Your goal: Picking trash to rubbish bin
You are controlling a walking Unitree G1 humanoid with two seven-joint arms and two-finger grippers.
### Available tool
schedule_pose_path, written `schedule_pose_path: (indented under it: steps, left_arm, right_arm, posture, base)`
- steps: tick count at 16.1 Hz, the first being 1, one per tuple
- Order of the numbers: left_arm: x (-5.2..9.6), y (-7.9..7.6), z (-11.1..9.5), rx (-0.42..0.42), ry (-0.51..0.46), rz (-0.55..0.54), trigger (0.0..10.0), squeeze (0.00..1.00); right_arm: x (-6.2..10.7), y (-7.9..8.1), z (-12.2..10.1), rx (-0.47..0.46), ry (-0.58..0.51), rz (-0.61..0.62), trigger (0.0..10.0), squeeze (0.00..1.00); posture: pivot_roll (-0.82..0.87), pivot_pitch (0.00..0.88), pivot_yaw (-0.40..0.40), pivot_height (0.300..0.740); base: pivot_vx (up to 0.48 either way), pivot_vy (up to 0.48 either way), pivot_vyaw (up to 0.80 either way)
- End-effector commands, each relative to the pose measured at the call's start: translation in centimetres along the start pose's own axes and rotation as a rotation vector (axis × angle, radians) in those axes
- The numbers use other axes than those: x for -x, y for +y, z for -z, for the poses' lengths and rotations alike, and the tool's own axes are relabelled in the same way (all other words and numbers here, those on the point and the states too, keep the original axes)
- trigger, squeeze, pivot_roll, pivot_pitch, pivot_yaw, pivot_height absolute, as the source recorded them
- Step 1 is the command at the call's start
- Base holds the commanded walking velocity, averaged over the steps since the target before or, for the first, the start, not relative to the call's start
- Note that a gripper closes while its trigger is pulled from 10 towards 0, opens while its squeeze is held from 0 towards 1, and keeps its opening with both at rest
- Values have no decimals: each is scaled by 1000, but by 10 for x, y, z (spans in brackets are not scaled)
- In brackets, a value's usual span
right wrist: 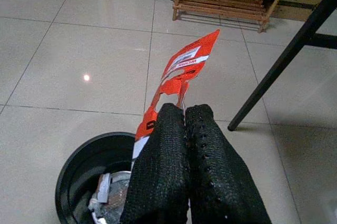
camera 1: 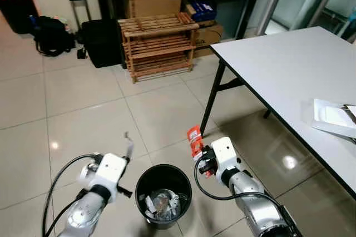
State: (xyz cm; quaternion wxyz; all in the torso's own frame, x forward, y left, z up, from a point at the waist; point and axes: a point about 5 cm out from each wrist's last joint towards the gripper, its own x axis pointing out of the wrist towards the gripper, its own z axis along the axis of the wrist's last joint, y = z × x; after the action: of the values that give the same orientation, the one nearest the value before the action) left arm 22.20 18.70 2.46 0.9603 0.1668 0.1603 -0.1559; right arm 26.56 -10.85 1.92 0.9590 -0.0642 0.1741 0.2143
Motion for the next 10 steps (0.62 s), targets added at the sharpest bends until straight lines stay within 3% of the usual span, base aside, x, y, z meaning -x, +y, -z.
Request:
schedule_pose_path:
  steps: [1, 5, 7, 8, 10]
  left_arm:
    - [-5, -3, 2, -37, 6, 49, 10000, 0]
    - [-34, 2, -11, -31, -81, 131, 10000, 0]
    - [-46, -8, -21, -57, -114, 207, 10000, 0]
    - [-56, -18, -28, -44, -136, 267, 10000, 0]
    - [-63, -36, -35, -40, -153, 368, 10000, 0]
  right_arm:
    - [0, -5, -4, 13, -18, 12, 10000, 0]
    - [12, -18, -8, 80, -16, 53, 10000, 0]
    - [21, -24, -8, 128, -18, 60, 10000, 0]
    - [31, -33, -12, 152, -33, 88, 10000, 0]
    - [45, -40, -19, 154, -48, 82, 10000, 0]
  posture:
    - [71, 46, -66, 740]
    - [16, 70, -76, 740]
    - [-17, 81, -71, 740]
    - [-58, 95, -65, 740]
    - [-88, 105, -57, 740]
  base:
    - [0, 0, 0]
    - [0, 0, 0]
    - [0, 0, 0]
    - [0, 0, 0]
    - [0, 0, 0]
